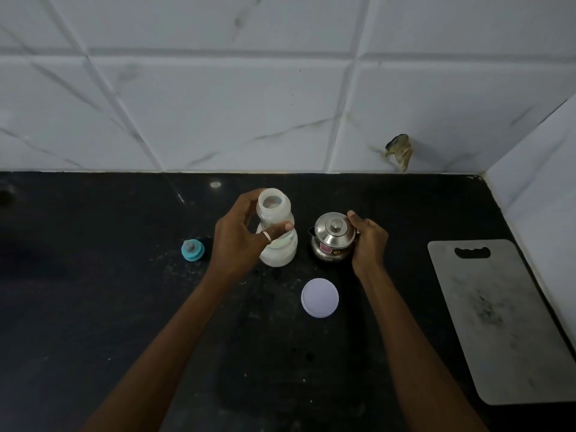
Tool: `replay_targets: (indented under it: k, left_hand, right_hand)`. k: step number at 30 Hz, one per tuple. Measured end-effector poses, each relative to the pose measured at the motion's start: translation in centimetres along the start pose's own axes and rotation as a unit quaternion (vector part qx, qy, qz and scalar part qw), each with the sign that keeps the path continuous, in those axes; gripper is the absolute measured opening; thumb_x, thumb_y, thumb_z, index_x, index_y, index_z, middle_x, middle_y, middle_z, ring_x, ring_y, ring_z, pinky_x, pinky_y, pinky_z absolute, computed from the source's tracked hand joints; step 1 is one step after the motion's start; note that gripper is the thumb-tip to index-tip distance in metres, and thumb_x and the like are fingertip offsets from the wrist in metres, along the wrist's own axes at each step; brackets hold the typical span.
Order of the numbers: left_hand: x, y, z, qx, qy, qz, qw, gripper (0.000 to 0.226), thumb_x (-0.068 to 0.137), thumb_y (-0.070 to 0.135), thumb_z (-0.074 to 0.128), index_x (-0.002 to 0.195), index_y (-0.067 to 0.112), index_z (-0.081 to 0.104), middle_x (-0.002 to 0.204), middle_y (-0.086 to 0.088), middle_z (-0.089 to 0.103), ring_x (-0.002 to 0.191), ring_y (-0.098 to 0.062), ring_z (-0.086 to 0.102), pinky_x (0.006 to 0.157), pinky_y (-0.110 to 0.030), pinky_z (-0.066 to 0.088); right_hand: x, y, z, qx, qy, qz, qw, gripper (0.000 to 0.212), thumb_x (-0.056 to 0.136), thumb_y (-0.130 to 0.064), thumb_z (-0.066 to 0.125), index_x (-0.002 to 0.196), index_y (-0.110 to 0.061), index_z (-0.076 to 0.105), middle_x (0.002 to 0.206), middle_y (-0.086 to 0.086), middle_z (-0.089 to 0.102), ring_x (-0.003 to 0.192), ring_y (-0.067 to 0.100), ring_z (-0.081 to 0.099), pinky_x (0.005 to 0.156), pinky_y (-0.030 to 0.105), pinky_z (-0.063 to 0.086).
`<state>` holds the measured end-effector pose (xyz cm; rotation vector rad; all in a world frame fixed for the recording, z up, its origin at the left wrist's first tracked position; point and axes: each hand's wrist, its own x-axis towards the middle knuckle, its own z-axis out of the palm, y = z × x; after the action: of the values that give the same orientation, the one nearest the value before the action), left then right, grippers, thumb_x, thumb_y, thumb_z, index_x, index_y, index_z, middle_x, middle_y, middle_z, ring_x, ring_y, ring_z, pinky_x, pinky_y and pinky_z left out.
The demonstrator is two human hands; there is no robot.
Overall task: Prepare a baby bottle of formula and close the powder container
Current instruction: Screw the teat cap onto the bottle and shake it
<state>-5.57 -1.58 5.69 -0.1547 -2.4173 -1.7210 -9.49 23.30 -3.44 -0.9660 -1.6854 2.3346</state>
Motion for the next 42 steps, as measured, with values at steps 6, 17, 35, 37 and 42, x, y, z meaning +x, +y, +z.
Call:
replay_targets:
  k: [6,17,35,37,42]
  left_hand:
    - [-0.1,0.4,-0.1,0.002,-0.002,0.006,1.000,0.066,0.075,0.037,0.089,0.133,0.022,0.062,0.124,0.020,0.069,0.118,-0.006,0.066,0.102,-0.026,0.054]
    - [-0.9,2.6,-2.3,-0.028,0.023,-0.001,0.999,0.063,0.071,0.042,0.091,0.127,0.033,0.063,0.119,0.026,0.071,0.115,-0.002,0.068,0.097,-0.020,0.054]
    - [-4.4,1.9,-19.0,0.059,0.129,-0.030,0.989,0.062,0.069,0.045,0.090,0.124,0.040,0.063,0.118,0.029,0.070,0.114,0.001,0.067,0.102,-0.038,0.057]
    - [-4.7,1.0,-20.5,0.062,0.136,-0.040,0.988,0.061,0.070,0.041,0.092,0.124,0.038,0.064,0.118,0.027,0.070,0.115,0.000,0.067,0.102,-0.038,0.056]
    - [-5.5,-1.2,-22.9,0.067,0.144,-0.054,0.986,0.064,0.070,0.047,0.088,0.127,0.032,0.064,0.119,0.024,0.071,0.116,-0.002,0.067,0.101,-0.033,0.056]
  right_hand:
    - [0.0,0.3,-0.8,-0.019,0.000,-0.013,1.000,0.035,0.065,-0.035,0.086,0.059,-0.017,0.057,0.068,0.010,0.056,0.074,0.026,0.054,0.072,0.040,0.047]
    - [-4.2,-2.8,-0.4,-0.222,0.024,-0.241,0.944,0.025,0.094,-0.046,0.068,0.104,-0.023,0.067,0.109,-0.003,0.066,0.099,0.008,0.064,0.087,0.033,0.056]
    - [-15.3,4.9,19.4,-0.420,-0.285,-0.371,0.778,0.049,0.094,-0.047,0.062,0.137,-0.025,0.054,0.139,-0.002,0.057,0.130,0.008,0.047,0.102,0.020,0.035]
    - [-15.5,6.8,20.8,-0.465,-0.312,-0.345,0.753,0.057,0.095,-0.043,0.064,0.145,-0.019,0.049,0.147,0.002,0.053,0.137,0.014,0.043,0.105,0.022,0.031]
    - [-15.4,10.5,22.5,-0.554,-0.336,-0.318,0.692,0.068,0.096,-0.034,0.068,0.154,-0.015,0.039,0.156,0.005,0.045,0.145,0.022,0.036,0.118,0.037,0.037]
